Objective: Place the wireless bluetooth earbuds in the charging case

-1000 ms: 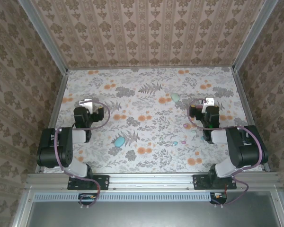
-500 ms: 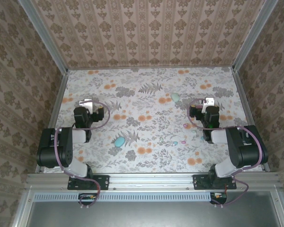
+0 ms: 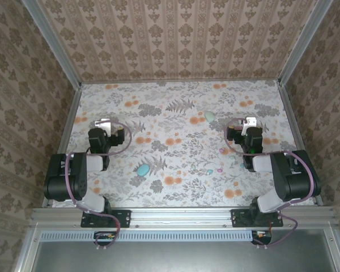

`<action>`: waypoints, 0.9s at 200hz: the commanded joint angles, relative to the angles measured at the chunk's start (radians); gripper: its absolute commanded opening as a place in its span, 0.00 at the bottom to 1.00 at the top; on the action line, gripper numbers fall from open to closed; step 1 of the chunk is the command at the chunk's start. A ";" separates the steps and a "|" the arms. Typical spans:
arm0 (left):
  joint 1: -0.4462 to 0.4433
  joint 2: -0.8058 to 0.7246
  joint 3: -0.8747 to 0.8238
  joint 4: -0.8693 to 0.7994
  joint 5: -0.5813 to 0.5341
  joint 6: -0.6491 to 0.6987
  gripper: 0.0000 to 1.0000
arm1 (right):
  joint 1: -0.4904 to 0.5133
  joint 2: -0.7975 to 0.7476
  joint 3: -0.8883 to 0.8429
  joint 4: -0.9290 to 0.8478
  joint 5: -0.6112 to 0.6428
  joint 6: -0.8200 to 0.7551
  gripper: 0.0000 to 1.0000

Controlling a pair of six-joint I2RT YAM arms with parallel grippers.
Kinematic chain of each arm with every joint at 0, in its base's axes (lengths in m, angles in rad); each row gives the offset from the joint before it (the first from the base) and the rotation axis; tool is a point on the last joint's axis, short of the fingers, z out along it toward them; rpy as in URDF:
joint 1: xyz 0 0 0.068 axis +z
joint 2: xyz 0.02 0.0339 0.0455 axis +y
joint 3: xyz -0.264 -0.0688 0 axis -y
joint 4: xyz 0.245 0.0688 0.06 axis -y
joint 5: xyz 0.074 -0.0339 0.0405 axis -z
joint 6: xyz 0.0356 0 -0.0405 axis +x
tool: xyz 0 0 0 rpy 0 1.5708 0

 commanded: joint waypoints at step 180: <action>0.067 -0.420 0.191 -0.632 0.117 -0.338 1.00 | -0.024 -0.156 0.530 -1.058 -0.200 0.251 0.99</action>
